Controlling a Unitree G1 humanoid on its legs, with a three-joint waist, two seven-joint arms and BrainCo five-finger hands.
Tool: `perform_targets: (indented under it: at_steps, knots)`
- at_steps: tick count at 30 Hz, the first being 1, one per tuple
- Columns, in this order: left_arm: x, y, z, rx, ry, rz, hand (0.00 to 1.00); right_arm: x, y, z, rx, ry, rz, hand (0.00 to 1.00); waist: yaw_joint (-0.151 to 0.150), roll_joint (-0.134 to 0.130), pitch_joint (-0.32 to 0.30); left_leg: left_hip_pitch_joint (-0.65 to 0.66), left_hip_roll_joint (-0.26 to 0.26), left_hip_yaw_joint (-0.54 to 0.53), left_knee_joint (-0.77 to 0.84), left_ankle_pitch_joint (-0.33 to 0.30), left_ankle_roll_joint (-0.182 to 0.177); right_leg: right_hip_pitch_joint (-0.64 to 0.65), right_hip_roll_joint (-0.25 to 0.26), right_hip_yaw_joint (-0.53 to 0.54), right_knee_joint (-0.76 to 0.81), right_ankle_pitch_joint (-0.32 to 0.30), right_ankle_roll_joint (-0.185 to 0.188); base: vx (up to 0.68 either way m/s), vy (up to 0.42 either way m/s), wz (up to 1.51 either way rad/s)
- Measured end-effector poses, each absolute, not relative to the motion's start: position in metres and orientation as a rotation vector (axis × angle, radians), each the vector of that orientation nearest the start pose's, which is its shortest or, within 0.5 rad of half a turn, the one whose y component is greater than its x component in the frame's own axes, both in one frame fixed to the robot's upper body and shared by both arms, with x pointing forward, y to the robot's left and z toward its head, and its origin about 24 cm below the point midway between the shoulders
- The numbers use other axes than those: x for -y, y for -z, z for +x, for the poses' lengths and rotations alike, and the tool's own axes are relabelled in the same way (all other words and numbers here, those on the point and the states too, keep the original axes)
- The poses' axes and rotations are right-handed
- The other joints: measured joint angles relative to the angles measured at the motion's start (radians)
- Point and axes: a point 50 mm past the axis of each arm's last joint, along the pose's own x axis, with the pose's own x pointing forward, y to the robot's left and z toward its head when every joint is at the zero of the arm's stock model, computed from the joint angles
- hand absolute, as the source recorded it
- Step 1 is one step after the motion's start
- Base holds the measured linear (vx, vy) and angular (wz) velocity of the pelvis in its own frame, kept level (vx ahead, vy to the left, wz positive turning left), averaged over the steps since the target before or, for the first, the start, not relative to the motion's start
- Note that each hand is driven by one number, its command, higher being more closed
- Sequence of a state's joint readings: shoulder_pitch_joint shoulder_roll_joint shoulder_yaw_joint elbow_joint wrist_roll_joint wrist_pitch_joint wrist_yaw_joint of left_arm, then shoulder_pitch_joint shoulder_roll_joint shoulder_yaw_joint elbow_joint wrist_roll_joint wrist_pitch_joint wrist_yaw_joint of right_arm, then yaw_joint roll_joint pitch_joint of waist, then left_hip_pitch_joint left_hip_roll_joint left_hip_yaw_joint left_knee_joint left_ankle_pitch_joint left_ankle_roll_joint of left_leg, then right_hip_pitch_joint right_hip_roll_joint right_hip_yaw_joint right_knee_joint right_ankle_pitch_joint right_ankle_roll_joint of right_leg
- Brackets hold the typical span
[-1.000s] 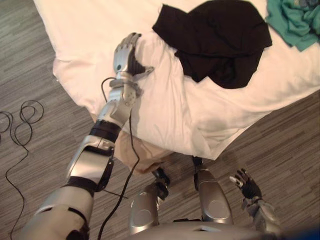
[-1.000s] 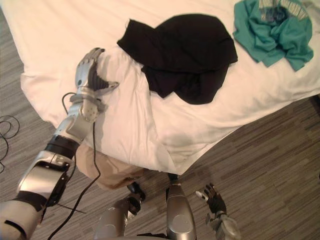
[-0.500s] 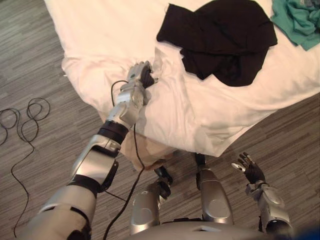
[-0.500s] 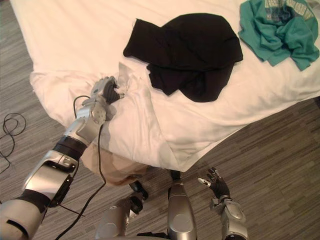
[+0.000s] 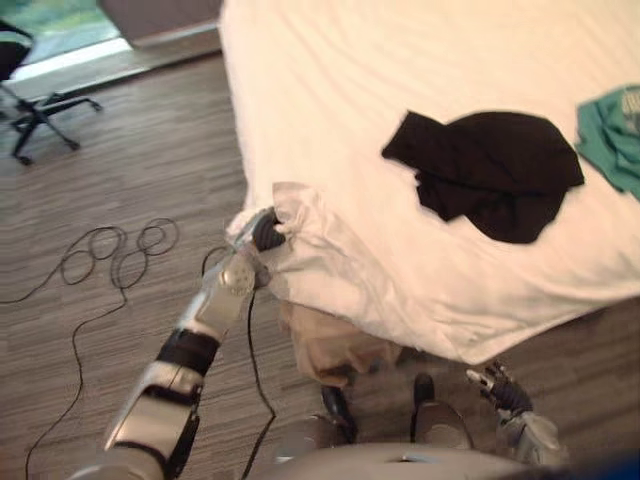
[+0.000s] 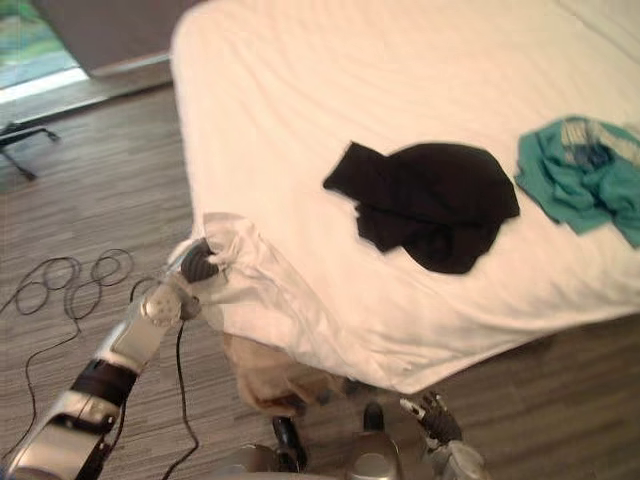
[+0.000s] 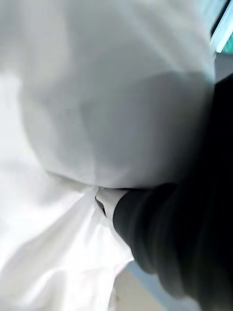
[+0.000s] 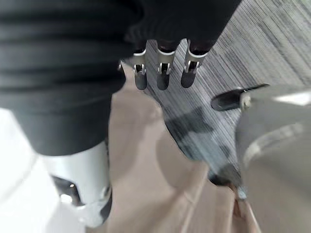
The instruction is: Tidy the bed and pick cloth on bed and put in laundry
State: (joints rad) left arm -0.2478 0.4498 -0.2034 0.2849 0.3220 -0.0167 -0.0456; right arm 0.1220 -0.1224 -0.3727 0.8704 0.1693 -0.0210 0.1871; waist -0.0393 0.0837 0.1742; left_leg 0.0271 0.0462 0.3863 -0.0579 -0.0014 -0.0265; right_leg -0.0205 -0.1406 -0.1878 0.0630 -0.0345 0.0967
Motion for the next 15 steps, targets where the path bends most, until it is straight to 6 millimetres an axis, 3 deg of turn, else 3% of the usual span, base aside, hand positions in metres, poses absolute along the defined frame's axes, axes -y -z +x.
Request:
perform_targets:
  at_steps: [5,9,11,12,15]
  knots:
    - [-0.205,-0.031,0.261,-0.088,0.275,0.685,1.0,0.239,0.142,0.105,-0.929,0.324,0.25,0.0,0.041,-0.027,-0.037,0.046,-0.02,-0.071,-0.039,0.021,0.01,0.07,-0.009,-0.054,-0.008,-0.02,0.0,0.0,0.019,0.37]
    - [-0.212,-0.005,0.229,-0.213,0.331,0.457,1.0,0.23,0.148,0.093,-0.993,0.32,0.259,0.0,0.057,-0.073,-0.063,0.08,-0.049,-0.148,-0.04,-0.004,0.011,0.054,-0.062,-0.072,0.194,-0.128,-0.024,0.0,0.02,0.5]
    - [-0.21,0.008,0.215,-0.258,0.311,0.363,1.0,0.228,0.151,0.086,-1.026,0.324,0.27,0.0,0.057,-0.075,-0.067,0.097,-0.049,-0.183,-0.037,-0.009,0.011,0.032,-0.069,-0.045,0.301,-0.134,-0.034,0.02,0.044,0.46]
    - [-0.21,0.012,0.21,-0.271,0.298,0.337,0.0,0.227,0.152,0.085,-1.035,0.324,0.274,0.0,0.058,-0.078,-0.069,0.098,-0.049,-0.191,-0.028,-0.01,0.007,0.024,-0.069,-0.023,0.328,-0.133,-0.035,0.01,0.062,0.48]
    - [-0.221,0.029,0.189,-0.354,0.189,0.228,0.0,0.225,0.155,0.078,-1.082,0.325,0.291,0.0,0.079,-0.1,-0.075,0.088,-0.046,-0.201,0.042,-0.039,0.019,0.07,-0.062,-0.013,0.265,-0.133,-0.035,0.05,0.004,0.07]
